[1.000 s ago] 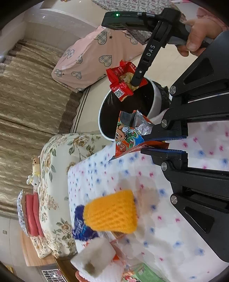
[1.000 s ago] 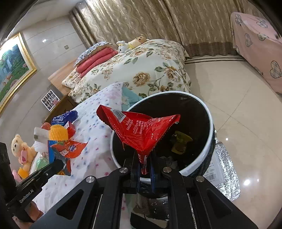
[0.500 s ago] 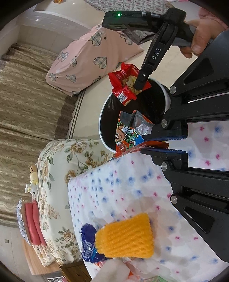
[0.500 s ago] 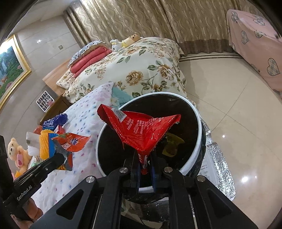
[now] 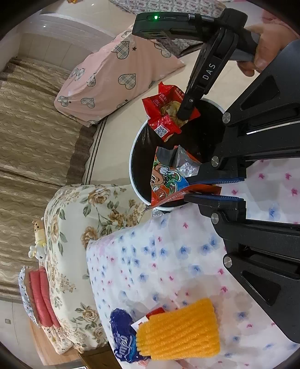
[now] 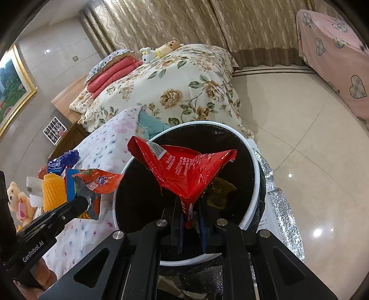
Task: Collect trash
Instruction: 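Carry both bags over the trash bin and open both tools to drop them, then move both open tools back toward the remaining trash on the bed, then grasp the green juice box with the left tool while the right tool grasps the yellow foam net, then carry the juice box and foam net over the trash bin, then open the left tool to drop the green juice box while the right tool releases the yellow foam net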
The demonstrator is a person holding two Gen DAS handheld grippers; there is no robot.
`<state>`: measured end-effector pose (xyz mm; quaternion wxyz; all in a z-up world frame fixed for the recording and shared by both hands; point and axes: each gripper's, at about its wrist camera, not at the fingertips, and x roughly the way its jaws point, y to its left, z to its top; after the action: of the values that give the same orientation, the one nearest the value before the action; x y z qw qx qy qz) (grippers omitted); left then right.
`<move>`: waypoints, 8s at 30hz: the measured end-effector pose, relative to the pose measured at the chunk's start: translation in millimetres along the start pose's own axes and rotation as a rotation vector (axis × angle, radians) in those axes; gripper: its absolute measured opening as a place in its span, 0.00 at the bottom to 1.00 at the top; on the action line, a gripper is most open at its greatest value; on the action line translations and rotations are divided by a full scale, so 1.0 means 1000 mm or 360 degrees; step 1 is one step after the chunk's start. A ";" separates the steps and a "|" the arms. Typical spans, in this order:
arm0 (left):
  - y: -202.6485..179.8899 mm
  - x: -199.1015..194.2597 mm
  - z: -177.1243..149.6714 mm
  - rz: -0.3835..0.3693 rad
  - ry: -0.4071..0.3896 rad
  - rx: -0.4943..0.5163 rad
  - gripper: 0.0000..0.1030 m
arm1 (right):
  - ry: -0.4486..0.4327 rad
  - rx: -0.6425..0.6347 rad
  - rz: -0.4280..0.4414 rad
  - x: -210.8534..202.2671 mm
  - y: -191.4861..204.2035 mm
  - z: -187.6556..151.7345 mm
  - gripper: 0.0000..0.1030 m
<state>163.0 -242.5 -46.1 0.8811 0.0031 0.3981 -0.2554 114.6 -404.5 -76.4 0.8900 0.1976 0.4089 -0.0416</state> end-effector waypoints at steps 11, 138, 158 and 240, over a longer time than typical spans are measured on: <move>-0.001 -0.001 -0.001 0.0007 -0.0011 0.0004 0.29 | -0.0016 0.0045 -0.0020 -0.004 -0.007 0.004 0.52; 0.130 -0.113 -0.088 0.0160 -0.0093 -0.0149 0.58 | 0.0058 -0.0222 0.0369 0.000 0.143 -0.049 0.37; 0.077 -0.079 -0.060 0.0124 -0.0069 -0.0052 0.58 | -0.0018 -0.0069 0.0251 -0.024 0.077 -0.040 0.37; 0.021 -0.014 -0.009 0.0075 -0.0002 0.0001 0.68 | -0.0002 0.0073 0.0038 -0.011 -0.004 0.000 0.72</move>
<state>158.5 -215.8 -46.8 0.8871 0.0126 0.3972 -0.2346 106.3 -409.3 -69.2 0.8859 0.2228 0.4048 -0.0404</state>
